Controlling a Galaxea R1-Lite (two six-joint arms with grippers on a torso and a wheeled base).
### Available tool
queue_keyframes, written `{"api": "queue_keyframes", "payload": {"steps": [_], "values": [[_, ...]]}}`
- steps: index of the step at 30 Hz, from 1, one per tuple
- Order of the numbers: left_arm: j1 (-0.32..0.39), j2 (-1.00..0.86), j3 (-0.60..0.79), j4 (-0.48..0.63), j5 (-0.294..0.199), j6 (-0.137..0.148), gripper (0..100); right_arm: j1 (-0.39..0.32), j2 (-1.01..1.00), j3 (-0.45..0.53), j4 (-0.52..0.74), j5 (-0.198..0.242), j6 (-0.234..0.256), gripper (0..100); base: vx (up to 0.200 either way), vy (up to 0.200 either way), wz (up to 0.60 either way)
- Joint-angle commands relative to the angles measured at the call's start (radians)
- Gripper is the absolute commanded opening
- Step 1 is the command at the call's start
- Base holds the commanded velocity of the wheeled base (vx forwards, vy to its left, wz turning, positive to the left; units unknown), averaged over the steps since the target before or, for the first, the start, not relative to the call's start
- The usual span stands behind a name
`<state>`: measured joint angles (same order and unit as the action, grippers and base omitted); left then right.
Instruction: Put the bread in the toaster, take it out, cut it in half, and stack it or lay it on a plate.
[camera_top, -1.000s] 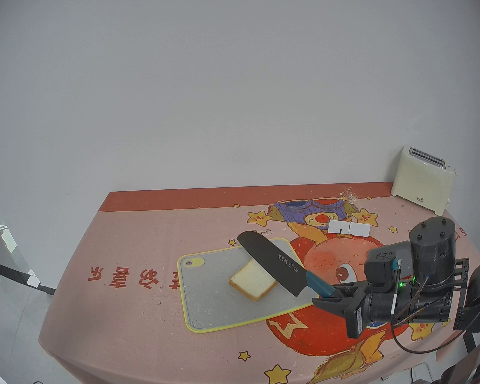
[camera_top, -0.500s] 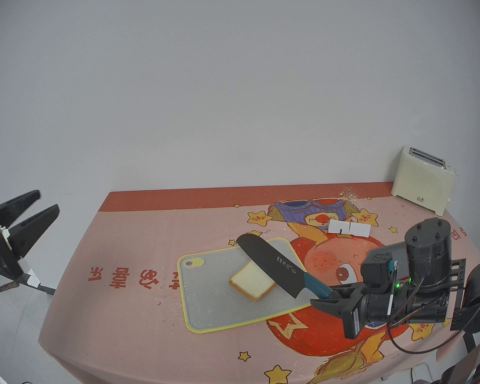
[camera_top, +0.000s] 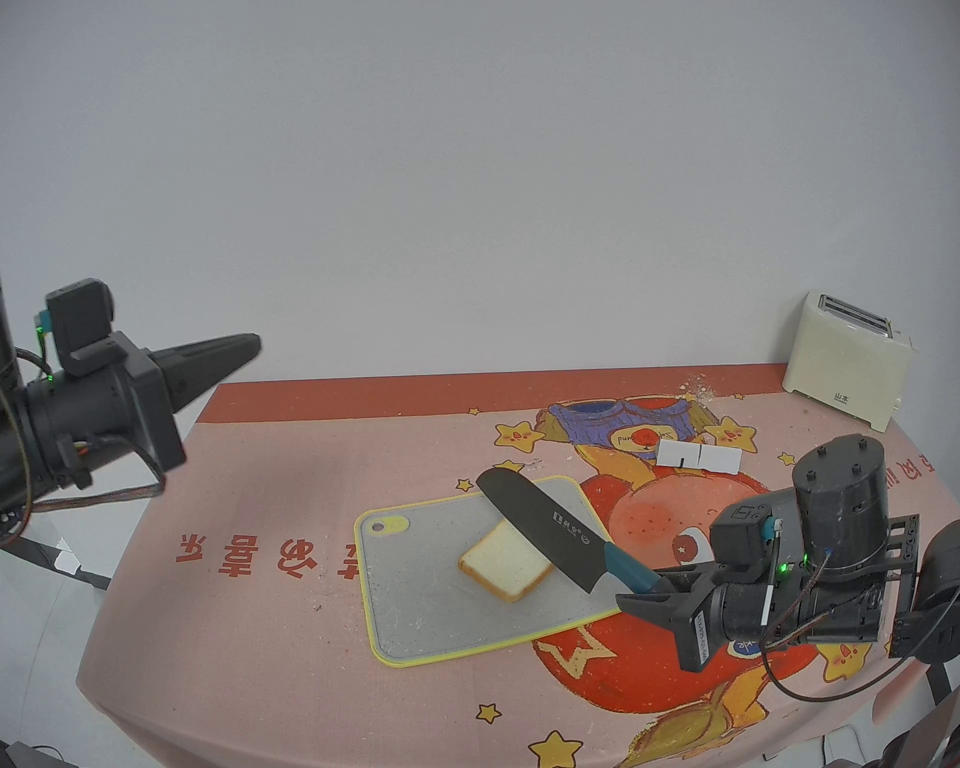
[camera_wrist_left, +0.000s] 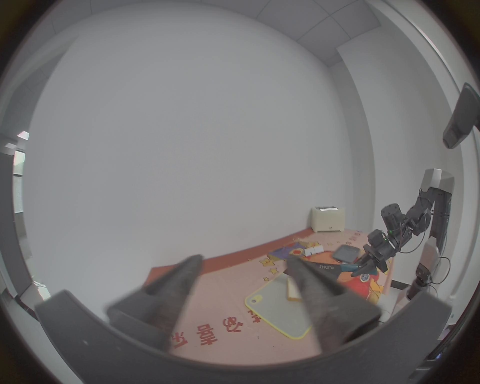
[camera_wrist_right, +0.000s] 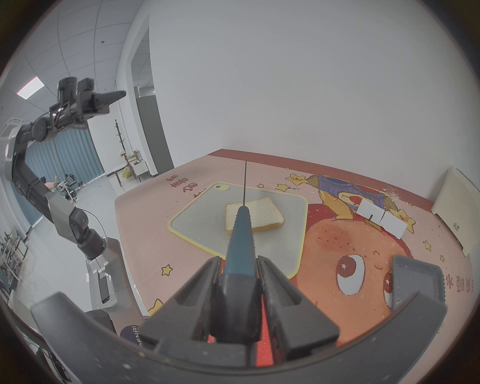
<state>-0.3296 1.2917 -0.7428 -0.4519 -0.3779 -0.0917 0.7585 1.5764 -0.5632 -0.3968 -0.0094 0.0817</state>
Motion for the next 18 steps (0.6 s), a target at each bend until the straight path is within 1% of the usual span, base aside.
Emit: {"api": "queue_keyframes", "payload": {"steps": [1,4,5,8,10,11,12,13,16,17,18], "values": [[-0.054,0.057,0.017,-0.004,0.001,-0.049,0,0.002,0.036,-0.003,-0.005,-0.02,0.0,0,0.0,0.0,0.0],[-0.075,0.083,0.017,-0.007,0.005,-0.052,0,0.002,0.039,0.0,-0.005,-0.024,0.0,0,0.0,0.0,0.0],[-0.086,0.129,0.017,-0.014,0.004,-0.059,0,0.01,0.044,0.003,-0.005,-0.024,0.001,0,0.0,0.0,0.0],[-0.108,0.146,0.017,-0.014,0.002,-0.068,0,0.015,0.051,0.005,-0.005,-0.024,0.001,0,0.0,0.0,0.0],[-0.135,0.164,0.016,-0.014,0.002,-0.091,0,0.018,0.067,0.006,-0.007,-0.026,0.003,0,0.0,0.0,0.0],[-0.141,0.175,0.014,-0.014,0.004,-0.1,0,0.018,0.07,0.008,-0.007,-0.026,0.003,0,0.0,0.0,0.0],[-0.141,0.175,0.014,-0.014,0.004,-0.1,0,0.018,0.07,0.008,-0.007,-0.026,0.003,0,0.0,0.0,0.0],[-0.147,0.19,0.013,-0.014,0.001,-0.114,0,0.019,0.073,0.009,-0.008,-0.027,0.001,0,0.0,0.0,0.0],[-0.152,0.204,0.011,-0.016,-0.001,-0.115,0,0.018,0.077,0.008,-0.011,-0.027,0.001,0,0.0,0.0,0.0],[-0.175,0.221,0.003,-0.025,-0.001,-0.114,0,0.018,0.07,0.002,-0.011,-0.034,0.0,0,0.0,0.0,0.0],[-0.178,0.221,0.003,-0.025,0.001,-0.114,0,0.018,0.07,0.002,-0.011,-0.034,0.0,0,0.0,0.0,0.0]]}}
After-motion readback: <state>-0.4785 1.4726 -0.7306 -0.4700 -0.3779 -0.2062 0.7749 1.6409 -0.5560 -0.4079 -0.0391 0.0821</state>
